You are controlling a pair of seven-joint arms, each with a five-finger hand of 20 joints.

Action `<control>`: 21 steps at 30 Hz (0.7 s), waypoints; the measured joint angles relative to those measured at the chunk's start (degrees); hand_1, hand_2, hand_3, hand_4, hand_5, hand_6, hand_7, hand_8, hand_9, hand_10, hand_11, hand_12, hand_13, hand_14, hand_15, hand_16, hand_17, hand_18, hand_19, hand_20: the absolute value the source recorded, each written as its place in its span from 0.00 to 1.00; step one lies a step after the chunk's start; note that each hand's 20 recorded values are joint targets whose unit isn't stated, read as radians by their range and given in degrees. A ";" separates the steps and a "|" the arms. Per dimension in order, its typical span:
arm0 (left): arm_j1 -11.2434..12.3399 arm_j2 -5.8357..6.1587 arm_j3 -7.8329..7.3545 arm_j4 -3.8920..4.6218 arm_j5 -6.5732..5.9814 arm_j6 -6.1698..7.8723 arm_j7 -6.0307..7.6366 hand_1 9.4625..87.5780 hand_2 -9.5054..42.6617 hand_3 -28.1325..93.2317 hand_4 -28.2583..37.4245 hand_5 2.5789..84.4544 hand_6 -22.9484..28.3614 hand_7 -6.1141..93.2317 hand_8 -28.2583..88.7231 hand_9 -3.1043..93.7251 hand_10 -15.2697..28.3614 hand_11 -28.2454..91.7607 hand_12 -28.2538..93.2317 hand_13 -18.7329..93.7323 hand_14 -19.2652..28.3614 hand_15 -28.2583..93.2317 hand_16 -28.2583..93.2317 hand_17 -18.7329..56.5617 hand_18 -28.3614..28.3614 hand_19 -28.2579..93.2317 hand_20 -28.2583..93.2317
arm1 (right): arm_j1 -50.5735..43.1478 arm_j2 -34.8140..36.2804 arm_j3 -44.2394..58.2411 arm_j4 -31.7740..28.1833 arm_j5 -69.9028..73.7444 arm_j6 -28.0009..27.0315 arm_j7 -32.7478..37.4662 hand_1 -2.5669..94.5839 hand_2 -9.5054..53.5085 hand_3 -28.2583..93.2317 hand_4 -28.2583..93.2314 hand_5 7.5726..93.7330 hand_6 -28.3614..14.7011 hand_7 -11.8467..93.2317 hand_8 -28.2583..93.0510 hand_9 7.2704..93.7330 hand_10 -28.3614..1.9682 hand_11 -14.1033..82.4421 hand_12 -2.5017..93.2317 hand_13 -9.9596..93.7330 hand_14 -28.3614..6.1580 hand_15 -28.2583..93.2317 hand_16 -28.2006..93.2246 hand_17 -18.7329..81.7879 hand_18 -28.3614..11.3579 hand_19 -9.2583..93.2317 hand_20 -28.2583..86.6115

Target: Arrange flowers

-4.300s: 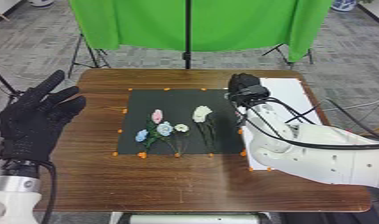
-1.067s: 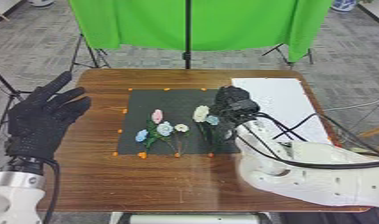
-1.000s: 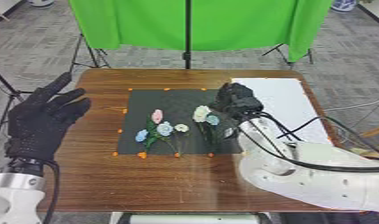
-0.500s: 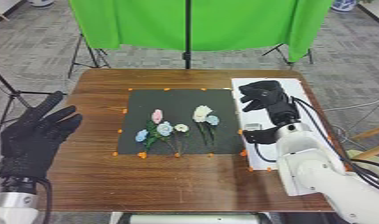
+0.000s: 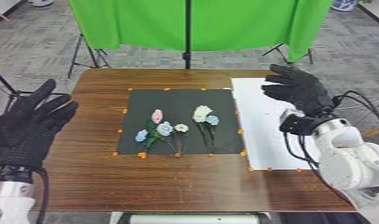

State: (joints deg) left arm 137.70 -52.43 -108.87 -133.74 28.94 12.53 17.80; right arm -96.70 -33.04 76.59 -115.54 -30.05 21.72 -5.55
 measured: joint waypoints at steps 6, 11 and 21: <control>-2.13 -0.30 -0.24 2.01 -0.41 -0.95 -3.06 0.11 0.31 0.87 0.00 0.38 0.56 0.19 0.16 0.37 0.78 0.44 0.33 0.37 0.96 0.61 0.18 0.11 0.93 0.64 0.38 | -0.24 0.99 0.38 1.70 8.16 -1.56 4.37 0.24 0.19 0.88 0.00 0.51 0.67 0.27 0.12 0.53 0.51 0.26 0.16 0.52 0.34 0.49 0.35 0.28 0.17 0.60 0.39; -2.05 -0.17 0.90 2.52 -1.45 -0.70 -2.10 0.12 0.31 0.87 0.00 0.38 0.56 0.19 0.16 0.37 0.79 0.44 0.34 0.37 0.96 0.62 0.18 0.12 0.93 0.65 0.39 | -0.61 1.69 -1.28 2.24 8.20 -1.32 2.18 0.24 0.19 0.88 0.00 0.50 0.68 0.27 0.12 0.53 0.52 0.26 0.16 0.52 0.35 0.49 0.35 0.27 0.17 0.59 0.39; -1.23 0.41 1.65 2.90 -2.83 -0.44 -0.43 0.12 0.32 0.87 0.00 0.38 0.57 0.19 0.16 0.37 0.80 0.45 0.34 0.39 0.99 0.68 0.16 0.16 0.98 0.71 0.42 | -0.85 2.04 -2.26 2.70 10.34 -2.81 0.90 0.23 0.19 0.88 0.00 0.50 0.69 0.27 0.12 0.54 0.53 0.27 0.16 0.53 0.35 0.50 0.35 0.27 0.17 0.59 0.40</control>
State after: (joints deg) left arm 136.48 -52.02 -107.22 -130.84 26.12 12.08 17.37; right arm -97.55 -31.01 74.33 -112.84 -19.71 18.91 -4.66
